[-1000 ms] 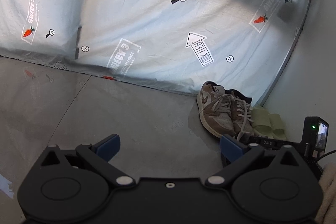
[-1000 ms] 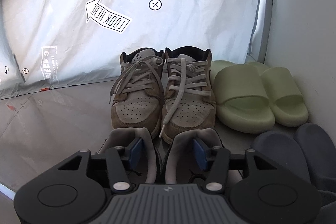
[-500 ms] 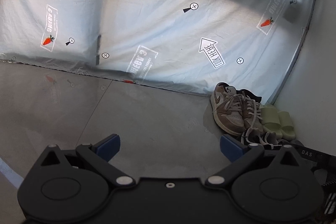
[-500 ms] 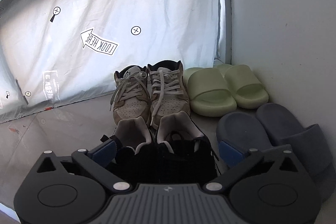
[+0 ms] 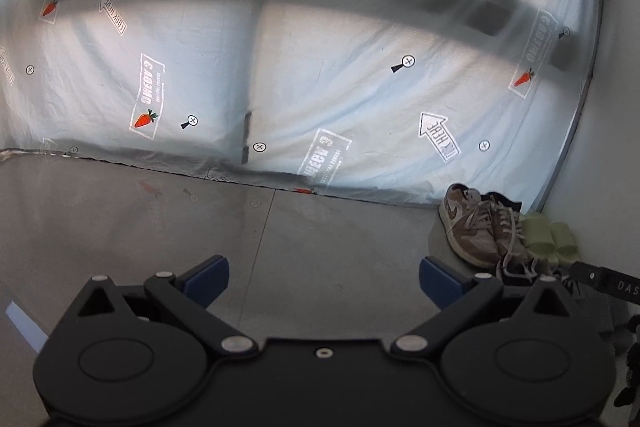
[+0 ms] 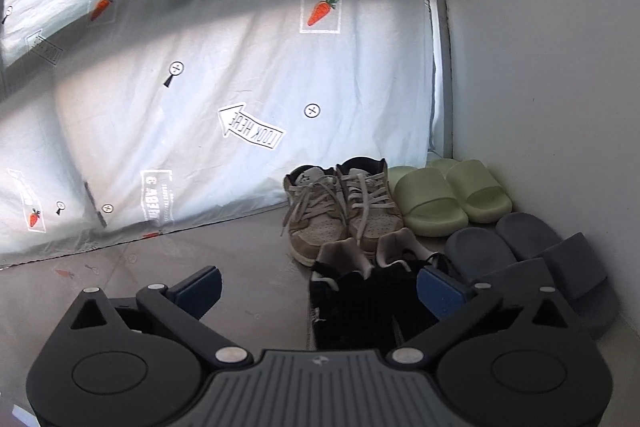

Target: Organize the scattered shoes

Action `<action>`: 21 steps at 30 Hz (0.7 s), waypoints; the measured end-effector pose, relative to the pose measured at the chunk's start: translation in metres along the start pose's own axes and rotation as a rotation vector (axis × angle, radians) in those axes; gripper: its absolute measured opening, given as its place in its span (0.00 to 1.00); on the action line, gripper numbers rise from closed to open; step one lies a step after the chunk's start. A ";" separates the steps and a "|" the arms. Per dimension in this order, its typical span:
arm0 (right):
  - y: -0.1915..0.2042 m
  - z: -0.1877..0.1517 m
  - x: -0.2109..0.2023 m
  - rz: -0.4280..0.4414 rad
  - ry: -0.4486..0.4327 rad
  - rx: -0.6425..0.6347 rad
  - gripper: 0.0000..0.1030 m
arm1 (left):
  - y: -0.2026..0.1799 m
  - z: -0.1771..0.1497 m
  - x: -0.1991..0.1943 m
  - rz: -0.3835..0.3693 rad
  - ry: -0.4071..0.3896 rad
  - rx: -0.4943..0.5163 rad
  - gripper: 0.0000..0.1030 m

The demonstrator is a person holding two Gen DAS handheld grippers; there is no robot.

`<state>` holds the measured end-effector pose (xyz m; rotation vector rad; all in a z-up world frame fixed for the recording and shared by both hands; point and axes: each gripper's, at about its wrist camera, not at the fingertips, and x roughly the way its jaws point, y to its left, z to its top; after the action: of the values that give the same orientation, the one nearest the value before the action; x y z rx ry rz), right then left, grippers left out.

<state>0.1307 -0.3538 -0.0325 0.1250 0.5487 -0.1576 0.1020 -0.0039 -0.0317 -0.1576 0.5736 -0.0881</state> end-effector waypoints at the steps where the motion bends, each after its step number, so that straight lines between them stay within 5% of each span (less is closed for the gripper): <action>1: 0.009 -0.003 -0.006 0.005 0.007 -0.010 1.00 | 0.007 0.001 -0.007 0.004 -0.006 0.010 0.99; 21: 0.158 -0.057 -0.132 0.001 0.066 -0.067 1.00 | 0.114 -0.017 -0.086 -0.069 0.081 0.029 0.99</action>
<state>0.0191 -0.1749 0.0013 0.0650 0.6196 -0.1345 0.0253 0.1176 -0.0193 -0.1467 0.6473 -0.1706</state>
